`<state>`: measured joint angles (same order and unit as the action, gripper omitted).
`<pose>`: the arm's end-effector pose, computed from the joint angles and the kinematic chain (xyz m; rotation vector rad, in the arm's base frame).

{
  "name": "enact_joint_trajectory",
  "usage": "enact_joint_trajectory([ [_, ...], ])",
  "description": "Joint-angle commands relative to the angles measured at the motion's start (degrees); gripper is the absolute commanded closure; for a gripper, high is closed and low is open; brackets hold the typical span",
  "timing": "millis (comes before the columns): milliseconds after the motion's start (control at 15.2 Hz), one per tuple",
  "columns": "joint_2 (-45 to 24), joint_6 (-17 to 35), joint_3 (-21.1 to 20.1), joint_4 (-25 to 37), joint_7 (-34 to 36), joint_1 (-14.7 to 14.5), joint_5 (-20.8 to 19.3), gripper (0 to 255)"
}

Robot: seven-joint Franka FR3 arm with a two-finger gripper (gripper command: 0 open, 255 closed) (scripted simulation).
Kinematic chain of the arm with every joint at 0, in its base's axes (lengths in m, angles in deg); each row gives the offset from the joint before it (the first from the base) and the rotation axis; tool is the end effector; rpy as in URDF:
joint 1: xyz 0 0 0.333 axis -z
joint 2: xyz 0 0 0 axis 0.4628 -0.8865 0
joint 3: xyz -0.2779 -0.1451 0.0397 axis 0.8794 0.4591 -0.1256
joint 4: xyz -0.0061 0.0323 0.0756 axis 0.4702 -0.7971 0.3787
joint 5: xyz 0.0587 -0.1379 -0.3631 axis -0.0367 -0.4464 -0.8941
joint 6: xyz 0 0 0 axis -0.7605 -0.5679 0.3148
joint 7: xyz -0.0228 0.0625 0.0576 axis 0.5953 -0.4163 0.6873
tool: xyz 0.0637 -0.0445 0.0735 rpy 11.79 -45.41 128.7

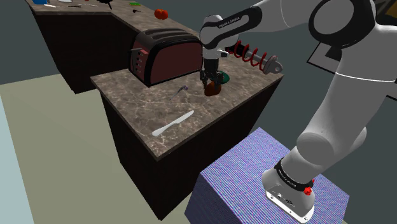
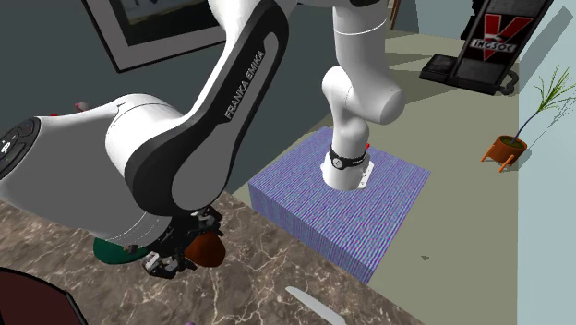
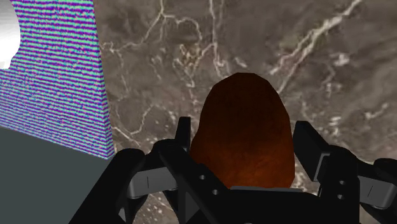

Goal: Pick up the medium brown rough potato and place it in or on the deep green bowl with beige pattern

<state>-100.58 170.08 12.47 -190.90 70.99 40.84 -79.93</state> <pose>0.5817 -0.0409 0.3232 2.1064 -2.0171 -0.3798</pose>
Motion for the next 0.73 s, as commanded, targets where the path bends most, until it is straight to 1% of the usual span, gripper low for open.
enact_joint_trajectory([
  [0,-0.03,0.02,0.02,-0.03,0.0,0.02,-0.02,255],
  [396,-0.03,0.02,0.02,-0.03,0.0,0.02,-0.02,255],
  [660,1.41,-2.63,-0.07,1.21,-0.16,0.09,0.25,255],
])
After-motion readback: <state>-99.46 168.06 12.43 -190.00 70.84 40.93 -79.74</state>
